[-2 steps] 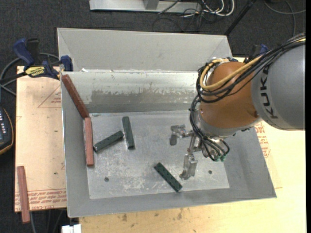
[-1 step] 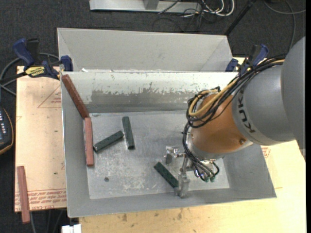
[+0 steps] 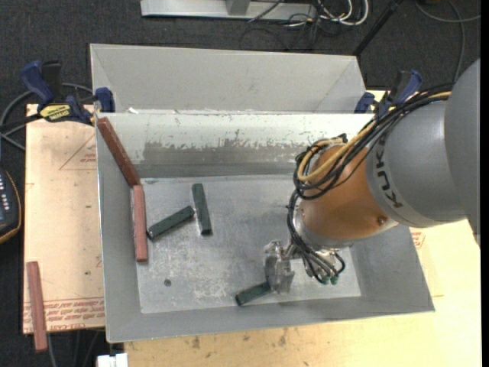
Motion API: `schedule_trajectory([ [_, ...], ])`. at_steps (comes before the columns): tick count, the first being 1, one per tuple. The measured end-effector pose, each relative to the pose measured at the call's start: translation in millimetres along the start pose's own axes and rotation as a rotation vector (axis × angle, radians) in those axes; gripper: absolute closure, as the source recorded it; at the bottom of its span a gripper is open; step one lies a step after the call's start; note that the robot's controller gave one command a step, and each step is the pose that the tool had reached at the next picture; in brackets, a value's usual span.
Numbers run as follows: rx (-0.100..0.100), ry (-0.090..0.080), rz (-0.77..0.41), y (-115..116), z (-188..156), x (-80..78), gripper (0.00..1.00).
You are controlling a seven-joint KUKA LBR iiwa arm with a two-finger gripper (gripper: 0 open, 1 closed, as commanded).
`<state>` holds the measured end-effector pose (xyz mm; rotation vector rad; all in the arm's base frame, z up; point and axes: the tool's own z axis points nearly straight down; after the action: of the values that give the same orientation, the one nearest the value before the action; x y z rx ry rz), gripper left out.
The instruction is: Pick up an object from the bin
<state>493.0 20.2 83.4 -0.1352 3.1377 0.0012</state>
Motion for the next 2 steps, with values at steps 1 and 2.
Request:
schedule_trajectory([
  [1,0.000,0.000,0.000,0.0,0.0,-0.1,0.00],
  [2,0.000,0.000,0.000,0.1,-0.1,0.0,1.00],
])
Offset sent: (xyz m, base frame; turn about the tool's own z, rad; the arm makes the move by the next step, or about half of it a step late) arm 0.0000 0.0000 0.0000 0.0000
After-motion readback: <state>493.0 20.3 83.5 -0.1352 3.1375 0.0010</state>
